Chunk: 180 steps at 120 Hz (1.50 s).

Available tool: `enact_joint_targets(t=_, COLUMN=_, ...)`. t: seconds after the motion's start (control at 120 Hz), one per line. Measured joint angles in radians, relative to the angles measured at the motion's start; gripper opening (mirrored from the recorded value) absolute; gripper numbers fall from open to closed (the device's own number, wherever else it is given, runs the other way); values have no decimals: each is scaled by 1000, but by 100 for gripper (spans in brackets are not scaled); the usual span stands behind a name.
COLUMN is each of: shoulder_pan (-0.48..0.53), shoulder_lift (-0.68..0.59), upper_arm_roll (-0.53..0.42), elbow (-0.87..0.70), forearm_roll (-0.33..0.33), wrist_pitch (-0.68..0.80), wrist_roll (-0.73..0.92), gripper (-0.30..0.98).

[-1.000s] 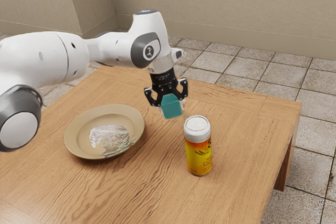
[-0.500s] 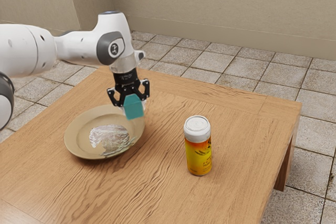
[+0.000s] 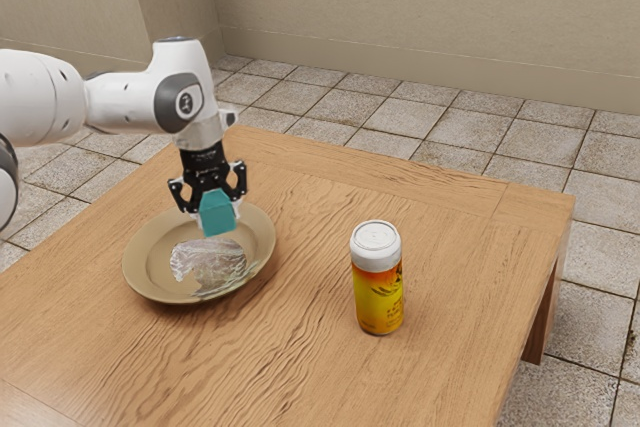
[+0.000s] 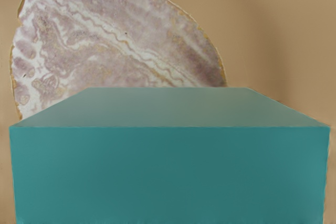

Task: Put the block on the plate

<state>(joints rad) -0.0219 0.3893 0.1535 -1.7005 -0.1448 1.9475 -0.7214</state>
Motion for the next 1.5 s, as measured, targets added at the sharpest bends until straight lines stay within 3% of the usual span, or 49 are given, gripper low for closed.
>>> enact_joint_targets(t=0.367, shoulder_pan=102, shoulder_lift=-63, upper_arm_roll=-36, elbow=-138, forearm_roll=6, wrist_pitch=10, wrist_roll=-2, gripper=38)
enact_joint_targets(t=0.75, shoulder_pan=133, shoulder_lift=5, upper_arm_roll=-44, elbow=-130, forearm_roll=7, wrist_pitch=37, wrist_roll=-2, gripper=39)
enact_joint_targets(t=1.092, shoulder_pan=138, shoulder_lift=9, upper_arm_roll=-60, elbow=-131, forearm_roll=4, wrist_pitch=67, wrist_roll=0, gripper=60)
enact_joint_targets(t=1.283, shoulder_pan=126, shoulder_lift=-74, upper_arm_roll=-70, elbow=-137, forearm_roll=5, wrist_pitch=49, wrist_roll=1, gripper=65)
enact_joint_targets(t=1.5, shoulder_pan=121, shoulder_lift=-201, upper_arm_roll=-117, elbow=-131, forearm_roll=55, wrist_pitch=-21, wrist_roll=22, gripper=67)
